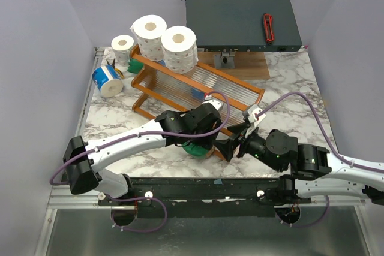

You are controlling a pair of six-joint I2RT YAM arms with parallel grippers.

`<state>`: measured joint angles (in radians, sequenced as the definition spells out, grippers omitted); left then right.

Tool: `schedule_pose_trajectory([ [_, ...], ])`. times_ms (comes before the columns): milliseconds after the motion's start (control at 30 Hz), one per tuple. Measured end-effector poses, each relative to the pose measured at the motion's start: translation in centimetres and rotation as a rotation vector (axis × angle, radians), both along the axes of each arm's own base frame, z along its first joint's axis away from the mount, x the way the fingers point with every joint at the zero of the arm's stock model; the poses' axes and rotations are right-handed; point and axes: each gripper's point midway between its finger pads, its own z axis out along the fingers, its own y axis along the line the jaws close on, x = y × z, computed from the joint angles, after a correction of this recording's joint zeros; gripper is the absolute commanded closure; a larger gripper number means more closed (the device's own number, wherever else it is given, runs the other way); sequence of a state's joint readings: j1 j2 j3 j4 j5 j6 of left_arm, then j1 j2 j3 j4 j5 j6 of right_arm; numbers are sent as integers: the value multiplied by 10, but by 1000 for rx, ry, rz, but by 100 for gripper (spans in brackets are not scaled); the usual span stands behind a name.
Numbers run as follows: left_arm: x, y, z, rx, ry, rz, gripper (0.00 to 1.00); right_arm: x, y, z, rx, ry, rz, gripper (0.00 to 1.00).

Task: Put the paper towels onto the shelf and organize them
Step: Place the paper towel on the shelf.

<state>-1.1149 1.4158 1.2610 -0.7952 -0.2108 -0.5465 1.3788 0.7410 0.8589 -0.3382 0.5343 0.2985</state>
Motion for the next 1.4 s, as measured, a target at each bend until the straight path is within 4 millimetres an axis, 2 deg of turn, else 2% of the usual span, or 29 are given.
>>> schedule_pose_trajectory([
  [133, 0, 1, 2, -7, -3, 1, 31, 0, 1, -2, -7, 1, 0, 23],
  [433, -4, 8, -9, 15, 11, 8, 30, 0, 2, -3, -13, 3, 0, 23],
  [767, -9, 18, 17, -69, -18, 23, 26, 0, 3, -4, -16, 4, 1, 23],
  [967, -13, 29, 28, -121, -41, 52, 15, 1, 4, -6, -21, 5, 1, 23],
  [1300, -22, 74, 28, -292, -134, 143, 12, 0, 5, -6, -22, 8, 7, 23],
  [1400, -30, 89, 12, -376, -154, 159, 10, 0, 6, -6, -18, 7, 8, 23],
])
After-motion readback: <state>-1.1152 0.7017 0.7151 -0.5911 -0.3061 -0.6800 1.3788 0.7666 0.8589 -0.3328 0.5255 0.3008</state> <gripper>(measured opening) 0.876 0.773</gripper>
